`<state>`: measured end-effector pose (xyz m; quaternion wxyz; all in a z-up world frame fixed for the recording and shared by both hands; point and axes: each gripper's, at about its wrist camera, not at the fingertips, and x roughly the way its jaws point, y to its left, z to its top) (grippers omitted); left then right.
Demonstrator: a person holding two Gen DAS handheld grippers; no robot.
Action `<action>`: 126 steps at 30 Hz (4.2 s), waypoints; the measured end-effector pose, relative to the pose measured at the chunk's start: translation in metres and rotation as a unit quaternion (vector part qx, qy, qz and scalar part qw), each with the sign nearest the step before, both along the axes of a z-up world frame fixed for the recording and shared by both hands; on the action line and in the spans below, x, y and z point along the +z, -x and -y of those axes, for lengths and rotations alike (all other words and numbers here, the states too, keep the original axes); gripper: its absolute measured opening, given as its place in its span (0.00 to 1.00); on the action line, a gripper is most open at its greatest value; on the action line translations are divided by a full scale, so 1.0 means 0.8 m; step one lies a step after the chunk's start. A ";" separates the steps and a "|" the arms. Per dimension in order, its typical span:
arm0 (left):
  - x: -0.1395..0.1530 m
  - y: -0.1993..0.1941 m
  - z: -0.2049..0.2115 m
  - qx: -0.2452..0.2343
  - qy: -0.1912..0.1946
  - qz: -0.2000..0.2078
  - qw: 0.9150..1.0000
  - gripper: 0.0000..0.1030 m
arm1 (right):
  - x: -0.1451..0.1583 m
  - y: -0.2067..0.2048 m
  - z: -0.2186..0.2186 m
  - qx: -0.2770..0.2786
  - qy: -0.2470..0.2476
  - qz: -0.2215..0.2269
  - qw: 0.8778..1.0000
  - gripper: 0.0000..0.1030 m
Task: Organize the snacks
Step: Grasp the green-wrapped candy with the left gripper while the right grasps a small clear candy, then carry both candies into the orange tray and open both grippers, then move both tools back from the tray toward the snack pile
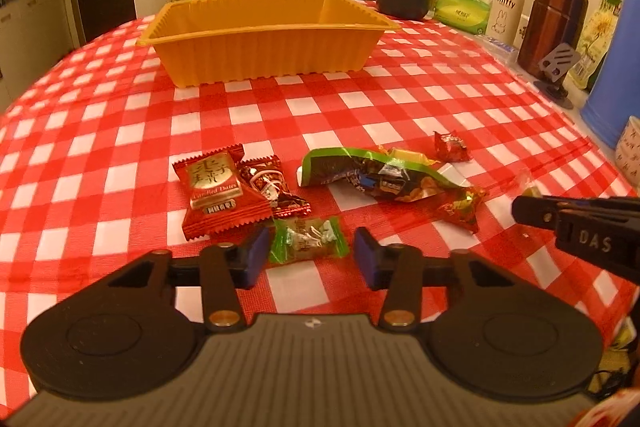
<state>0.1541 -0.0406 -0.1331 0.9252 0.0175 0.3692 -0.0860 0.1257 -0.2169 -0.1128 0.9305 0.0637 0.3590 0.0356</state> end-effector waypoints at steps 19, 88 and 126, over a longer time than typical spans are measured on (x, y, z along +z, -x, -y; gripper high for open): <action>0.049 0.019 -0.011 -0.003 0.003 0.028 1.000 0.22 | 0.036 0.002 -0.015 0.020 -0.002 0.042 0.999 0.11; 0.111 -0.268 -0.125 0.060 0.056 0.034 0.996 0.40 | 0.094 -0.313 -0.097 0.123 -0.087 0.044 0.988 0.11; 0.120 -0.237 -0.115 0.050 0.035 0.049 0.997 0.43 | 0.113 -0.280 -0.076 0.093 -0.092 0.095 0.987 0.45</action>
